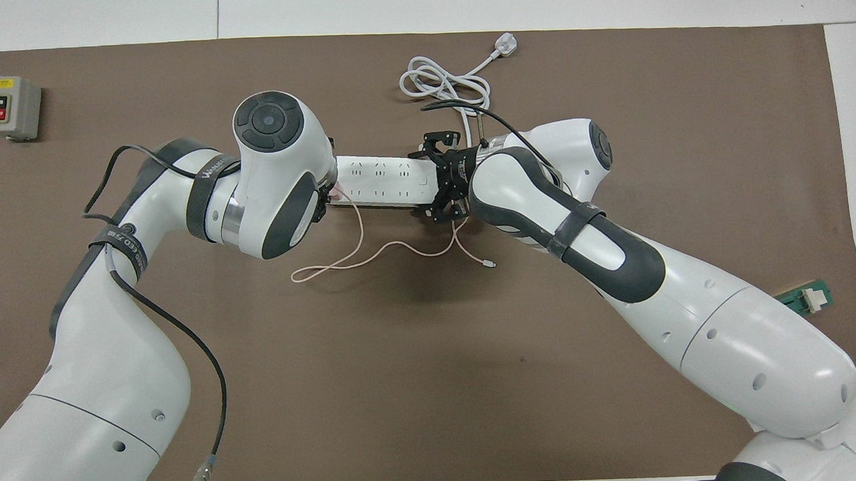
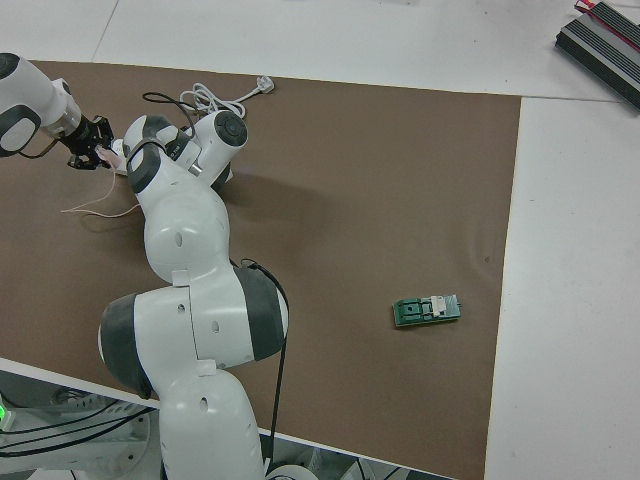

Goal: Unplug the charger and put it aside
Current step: 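Pull the pink charger out of the strip with the left gripper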

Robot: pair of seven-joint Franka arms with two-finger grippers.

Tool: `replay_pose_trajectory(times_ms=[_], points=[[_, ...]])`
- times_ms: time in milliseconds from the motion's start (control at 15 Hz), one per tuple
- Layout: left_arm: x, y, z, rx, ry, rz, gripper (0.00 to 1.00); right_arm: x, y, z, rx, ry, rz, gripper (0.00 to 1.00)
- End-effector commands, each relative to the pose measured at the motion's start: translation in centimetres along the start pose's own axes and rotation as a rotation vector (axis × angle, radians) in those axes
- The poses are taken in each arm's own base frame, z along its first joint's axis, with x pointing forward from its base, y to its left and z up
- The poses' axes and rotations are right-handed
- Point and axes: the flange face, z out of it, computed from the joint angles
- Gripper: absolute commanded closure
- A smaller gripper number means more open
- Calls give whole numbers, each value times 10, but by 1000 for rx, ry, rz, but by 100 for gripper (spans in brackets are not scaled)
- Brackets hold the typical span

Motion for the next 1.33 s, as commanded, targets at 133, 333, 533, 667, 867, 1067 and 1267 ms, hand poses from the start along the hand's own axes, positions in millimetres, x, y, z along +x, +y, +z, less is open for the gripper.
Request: replay_pose_trajectory(times_ms=[133,333,533,667,867,1067,1267], points=[[1,4,-3,-23,11,6,100,4,0,13,17,20,42,80],[2,4,-3,-23,11,4,100,5,2,15,19,24,44,100],[3,4,-3,-21,11,3,100,7,3,17,29,33,45,100],[3,3,-2,-18,13,5,100,3,5,20,26,29,44,100],[5,3,-3,-15,27,13,100,3,5,20,26,30,41,100],[9,7,-10,-18,28,7,100,4,5,20,32,33,42,100],[10,8,-11,-17,31,9,100,5,5,20,31,35,43,100]])
